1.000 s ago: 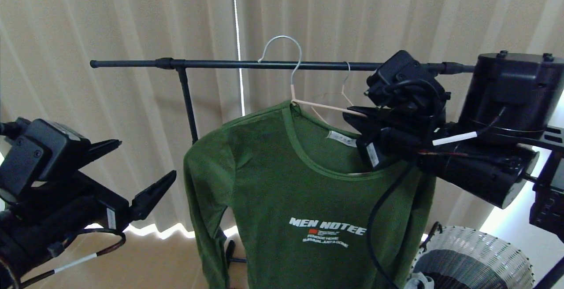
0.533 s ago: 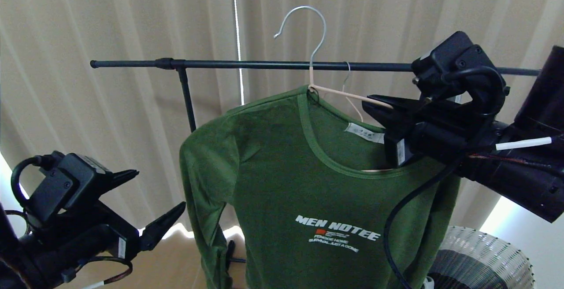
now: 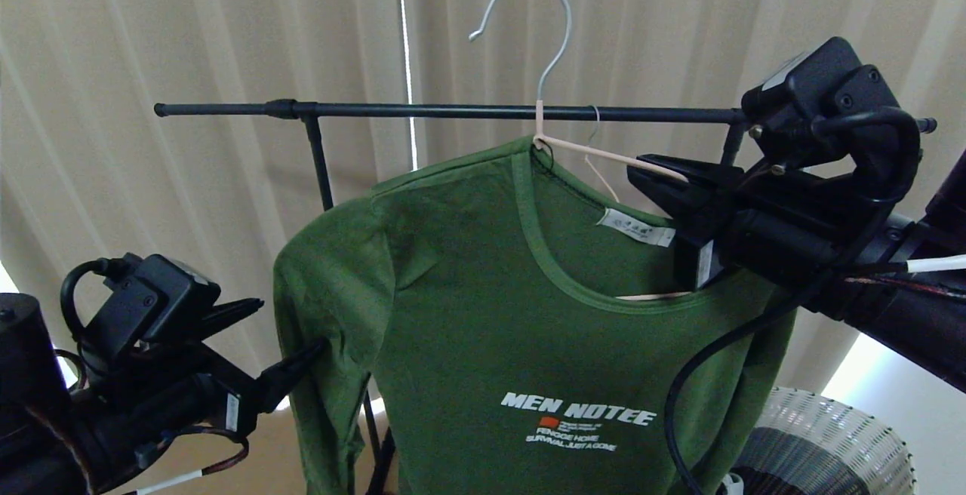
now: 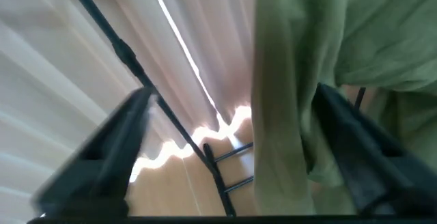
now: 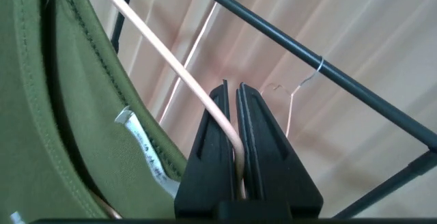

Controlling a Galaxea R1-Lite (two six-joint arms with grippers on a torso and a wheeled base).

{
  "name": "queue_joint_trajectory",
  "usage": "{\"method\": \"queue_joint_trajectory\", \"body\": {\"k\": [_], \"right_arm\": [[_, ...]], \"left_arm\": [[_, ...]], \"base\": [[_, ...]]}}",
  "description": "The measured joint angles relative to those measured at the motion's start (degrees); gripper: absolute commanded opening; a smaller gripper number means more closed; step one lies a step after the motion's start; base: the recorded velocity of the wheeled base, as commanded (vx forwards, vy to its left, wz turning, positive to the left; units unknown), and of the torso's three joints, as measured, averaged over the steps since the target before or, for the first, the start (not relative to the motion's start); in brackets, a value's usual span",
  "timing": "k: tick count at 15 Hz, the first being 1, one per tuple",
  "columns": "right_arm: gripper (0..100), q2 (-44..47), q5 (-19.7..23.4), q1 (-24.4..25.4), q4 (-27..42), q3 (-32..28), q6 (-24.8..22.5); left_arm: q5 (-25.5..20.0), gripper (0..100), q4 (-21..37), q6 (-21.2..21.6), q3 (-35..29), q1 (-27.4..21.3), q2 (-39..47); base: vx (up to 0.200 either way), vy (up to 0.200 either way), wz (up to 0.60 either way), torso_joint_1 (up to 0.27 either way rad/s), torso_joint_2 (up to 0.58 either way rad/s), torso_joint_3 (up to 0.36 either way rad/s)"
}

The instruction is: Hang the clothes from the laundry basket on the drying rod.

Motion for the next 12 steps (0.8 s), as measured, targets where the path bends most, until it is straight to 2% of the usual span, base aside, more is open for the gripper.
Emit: {"method": "queue_joint_trajectory", "body": {"k": [4,8,10,11,12], "right_arm": [[0,-0.49,-0.50,-0.11,0.11,0.00,-0.16],[0,-1.29,-0.52,-1.69,0.48,0.22,-0.27],[0,-1.57,-0.52,-2.12,0.50,0.24,-0.27],[0,-1.62,-0.55,-2.23,0.55,0.27,-0.27],[0,-1.71,-0.55,-2.23,0.57,0.33,-0.29]], "left_arm": [[0.17,0,-0.11,-0.05,-0.20,1.23,1.00],[0.06,0,-0.11,0.28,2.76,9.07,0.01],[0.01,0,-0.05,0.26,3.39,10.69,-0.85],[-0.05,100,0.00,0.26,3.51,10.80,-1.04],[0.00,100,0.00,0.24,3.51,10.78,-1.12]], "base": [[0.000,0.000,0.00,0.000,0.00,0.000],[0.000,0.000,0.00,0.000,0.00,0.000],[0.000,0.000,0.00,0.000,0.00,0.000],[0.000,0.000,0.00,0.000,0.00,0.000],[0.000,0.000,0.00,0.000,0.00,0.000]]}}
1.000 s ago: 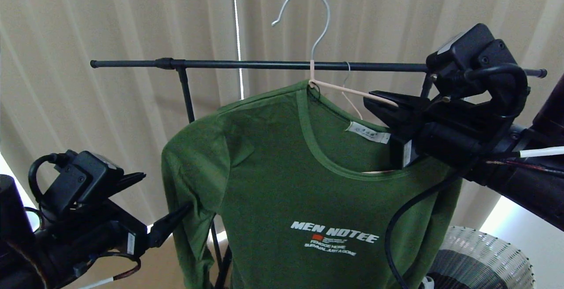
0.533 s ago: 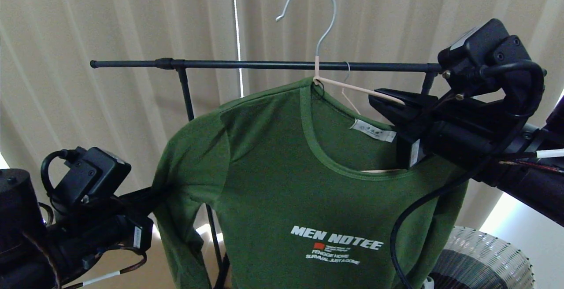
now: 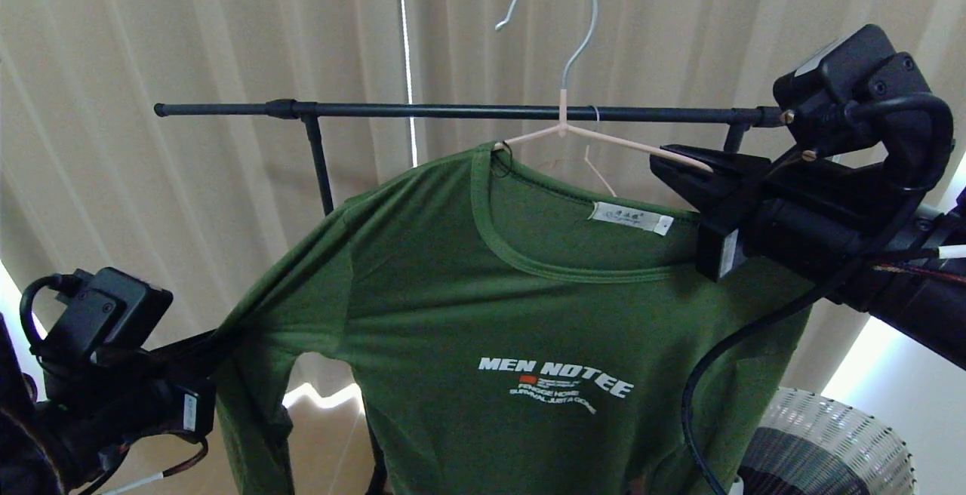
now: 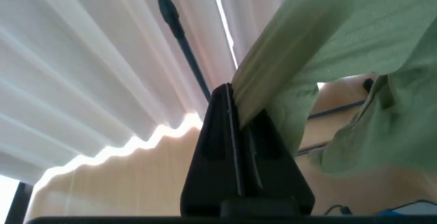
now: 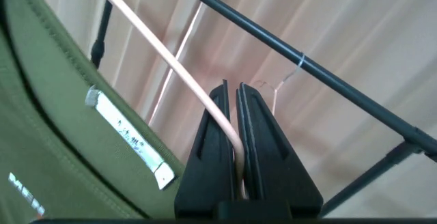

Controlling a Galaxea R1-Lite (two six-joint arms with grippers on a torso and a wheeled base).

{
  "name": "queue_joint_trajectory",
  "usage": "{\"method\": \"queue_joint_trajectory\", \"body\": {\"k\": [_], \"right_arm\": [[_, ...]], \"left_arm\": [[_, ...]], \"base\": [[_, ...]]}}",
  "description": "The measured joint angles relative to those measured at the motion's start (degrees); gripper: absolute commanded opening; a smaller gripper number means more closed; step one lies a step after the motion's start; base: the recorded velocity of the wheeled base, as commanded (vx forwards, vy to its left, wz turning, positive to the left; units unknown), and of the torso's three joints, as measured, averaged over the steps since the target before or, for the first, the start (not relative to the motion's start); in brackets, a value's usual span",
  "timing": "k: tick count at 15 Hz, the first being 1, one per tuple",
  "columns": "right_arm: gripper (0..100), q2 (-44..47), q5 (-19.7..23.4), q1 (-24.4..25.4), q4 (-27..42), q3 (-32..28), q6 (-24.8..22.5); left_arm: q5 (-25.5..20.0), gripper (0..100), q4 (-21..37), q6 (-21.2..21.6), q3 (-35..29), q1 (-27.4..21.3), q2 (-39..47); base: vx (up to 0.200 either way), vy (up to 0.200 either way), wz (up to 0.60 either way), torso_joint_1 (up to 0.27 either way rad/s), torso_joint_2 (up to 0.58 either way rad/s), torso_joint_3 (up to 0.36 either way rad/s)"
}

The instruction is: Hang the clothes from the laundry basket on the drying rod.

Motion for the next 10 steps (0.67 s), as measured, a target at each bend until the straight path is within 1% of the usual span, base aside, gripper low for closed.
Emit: {"method": "queue_joint_trajectory", "body": {"k": [4,5,7,8,9,10], "right_arm": [[0,-0.35,-0.41,-0.29,0.09,1.45,0.00],[0,-0.41,-0.44,-0.73,0.34,1.60,-0.06],[0,-0.41,-0.51,-1.87,1.01,1.76,-0.12],[0,-0.39,-0.71,-2.78,2.90,1.87,-0.15],[0,-0.46,-1.58,-3.52,6.77,1.87,-0.22],[0,-0.66,-3.63,-4.22,10.96,1.68,-0.28]], "left_arm": [[0.00,100,0.02,-0.51,0.43,-1.02,-0.83],[-0.40,100,0.02,-1.41,0.73,-1.33,-1.55],[-0.93,100,0.05,-5.30,1.29,-2.51,-4.14],[-1.00,100,0.17,-7.72,1.62,-3.19,-6.05],[-1.01,100,0.22,-9.24,2.17,-3.58,-8.06],[-1.11,100,0.30,-10.20,3.22,-3.84,-10.06]], "base": [[0.000,0.000,0.00,0.000,0.00,0.000],[0.000,0.000,0.00,0.000,0.00,0.000],[0.000,0.000,0.00,0.000,0.00,0.000],[0.000,0.000,0.00,0.000,0.00,0.000],[0.000,0.000,0.00,0.000,0.00,0.000],[0.000,0.000,0.00,0.000,0.00,0.000]]}}
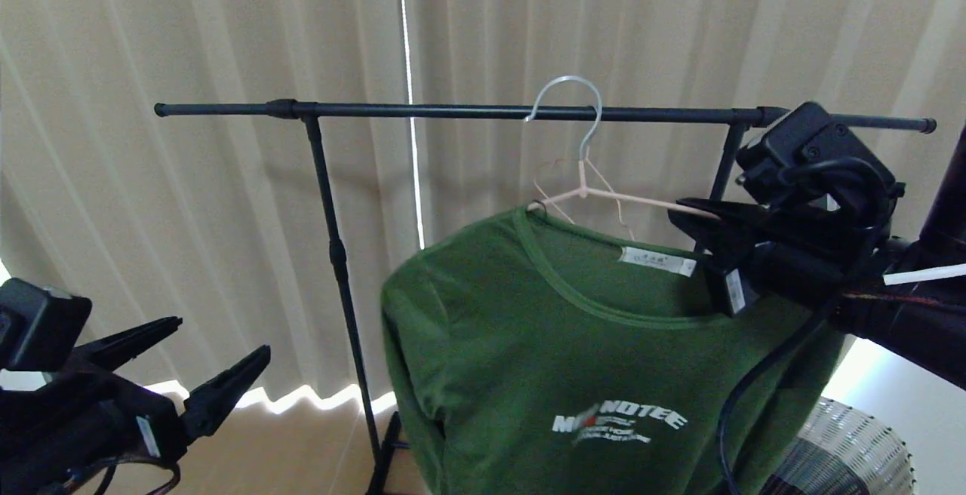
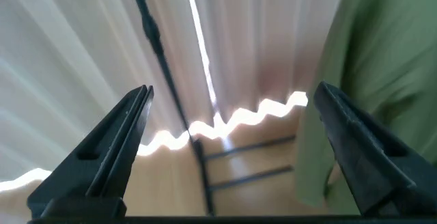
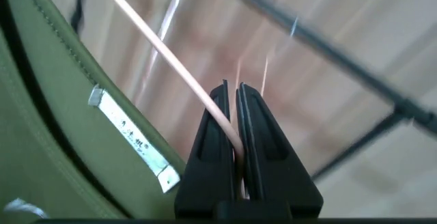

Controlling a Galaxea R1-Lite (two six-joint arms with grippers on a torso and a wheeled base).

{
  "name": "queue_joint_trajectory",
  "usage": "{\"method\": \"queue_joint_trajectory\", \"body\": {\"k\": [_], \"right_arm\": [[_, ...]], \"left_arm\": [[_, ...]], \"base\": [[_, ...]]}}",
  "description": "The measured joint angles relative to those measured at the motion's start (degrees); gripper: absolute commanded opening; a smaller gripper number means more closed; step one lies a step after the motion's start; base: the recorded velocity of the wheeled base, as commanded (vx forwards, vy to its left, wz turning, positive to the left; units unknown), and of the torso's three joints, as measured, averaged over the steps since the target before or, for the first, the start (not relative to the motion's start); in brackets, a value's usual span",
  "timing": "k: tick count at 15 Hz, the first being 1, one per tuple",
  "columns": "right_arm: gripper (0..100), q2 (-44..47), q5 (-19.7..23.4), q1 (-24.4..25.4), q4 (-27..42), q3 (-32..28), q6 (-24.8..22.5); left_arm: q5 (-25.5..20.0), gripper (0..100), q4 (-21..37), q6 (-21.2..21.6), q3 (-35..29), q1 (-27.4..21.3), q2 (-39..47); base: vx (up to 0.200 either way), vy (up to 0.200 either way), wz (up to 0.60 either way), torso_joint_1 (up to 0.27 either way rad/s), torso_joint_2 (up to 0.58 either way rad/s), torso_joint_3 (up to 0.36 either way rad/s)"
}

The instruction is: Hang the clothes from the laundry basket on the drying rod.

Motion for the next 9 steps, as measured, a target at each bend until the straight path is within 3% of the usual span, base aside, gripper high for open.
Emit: {"method": "queue_joint_trajectory", "body": {"k": [2,3,8,9], "right_arm": [[0,-0.96,-5.27,-0.73,8.70,-1.02,0.00],[0,-1.46,-5.81,-0.94,10.42,-1.48,0.11],[0,-2.40,-5.91,-4.01,10.64,-1.58,1.37],[0,-2.56,-5.91,-4.35,10.69,-1.24,1.61]], "left_arm": [[-0.11,100,0.20,-0.24,2.93,-0.29,-2.71],[-0.12,100,-0.06,-0.24,3.28,-0.29,-3.40],[-0.06,100,-0.02,-0.27,3.17,-0.07,-5.17],[-0.06,100,-0.04,-0.27,3.19,-0.07,-5.33]], "base": [[0.000,0.000,0.00,0.000,0.00,0.000],[0.000,0.000,0.00,0.000,0.00,0.000],[0.000,0.000,0.00,0.000,0.00,0.000],[0.000,0.200,0.00,0.002,0.00,0.007]]}}
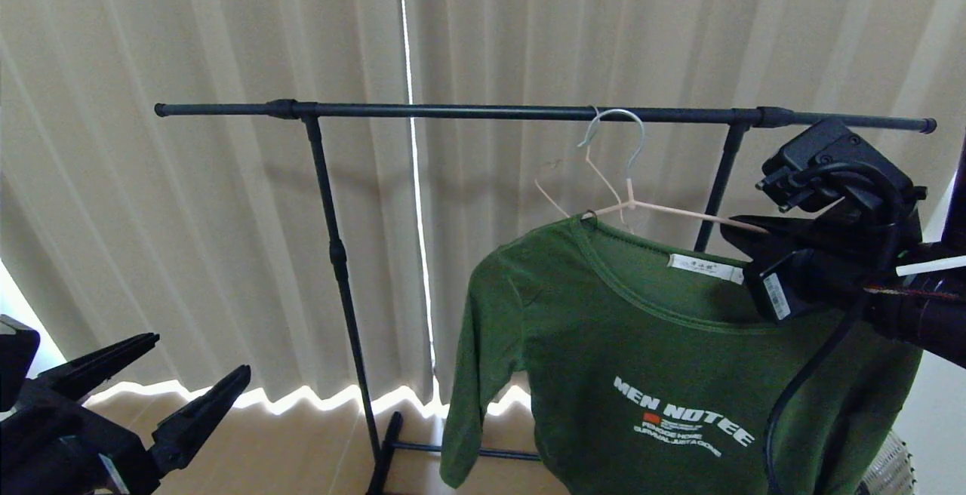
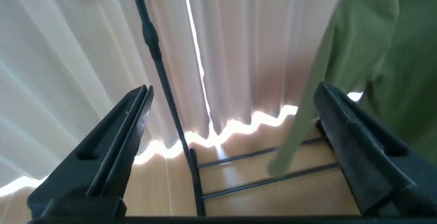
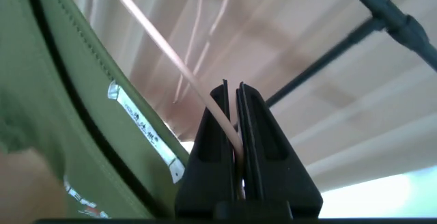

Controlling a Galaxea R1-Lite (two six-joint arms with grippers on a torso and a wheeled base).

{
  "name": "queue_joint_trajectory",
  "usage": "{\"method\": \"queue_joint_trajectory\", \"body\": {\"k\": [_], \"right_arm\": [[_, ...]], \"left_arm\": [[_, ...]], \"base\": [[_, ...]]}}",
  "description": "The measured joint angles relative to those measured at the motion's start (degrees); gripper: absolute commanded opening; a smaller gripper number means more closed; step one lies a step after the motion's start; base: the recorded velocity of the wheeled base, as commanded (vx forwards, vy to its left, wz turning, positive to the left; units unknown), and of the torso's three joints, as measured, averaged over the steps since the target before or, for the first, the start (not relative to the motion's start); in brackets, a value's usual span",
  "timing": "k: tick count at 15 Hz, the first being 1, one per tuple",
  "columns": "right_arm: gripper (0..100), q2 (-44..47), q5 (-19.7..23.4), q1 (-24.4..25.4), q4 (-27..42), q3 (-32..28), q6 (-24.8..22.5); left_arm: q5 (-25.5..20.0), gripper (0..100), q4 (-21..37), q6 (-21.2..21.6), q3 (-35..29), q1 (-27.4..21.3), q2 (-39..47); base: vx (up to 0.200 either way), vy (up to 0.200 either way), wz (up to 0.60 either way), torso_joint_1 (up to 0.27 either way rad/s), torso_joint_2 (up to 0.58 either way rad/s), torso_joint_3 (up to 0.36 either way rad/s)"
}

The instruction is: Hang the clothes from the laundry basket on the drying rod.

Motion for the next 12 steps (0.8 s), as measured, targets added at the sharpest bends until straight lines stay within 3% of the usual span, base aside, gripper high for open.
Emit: {"method": "queue_joint_trajectory", "body": {"k": [8,12], "right_arm": [[0,-1.68,-0.06,-1.46,0.41,-0.55,-0.05],[0,-1.68,-0.01,-2.39,0.34,-1.68,-0.07]], "left_arm": [[0.11,100,0.20,-0.04,-0.05,0.07,-1.84],[0.27,100,0.15,-0.12,0.02,0.11,-2.49]], "base": [[0.000,0.200,0.00,0.002,0.00,0.003],[0.000,0.000,0.00,0.000,0.00,0.000]]}}
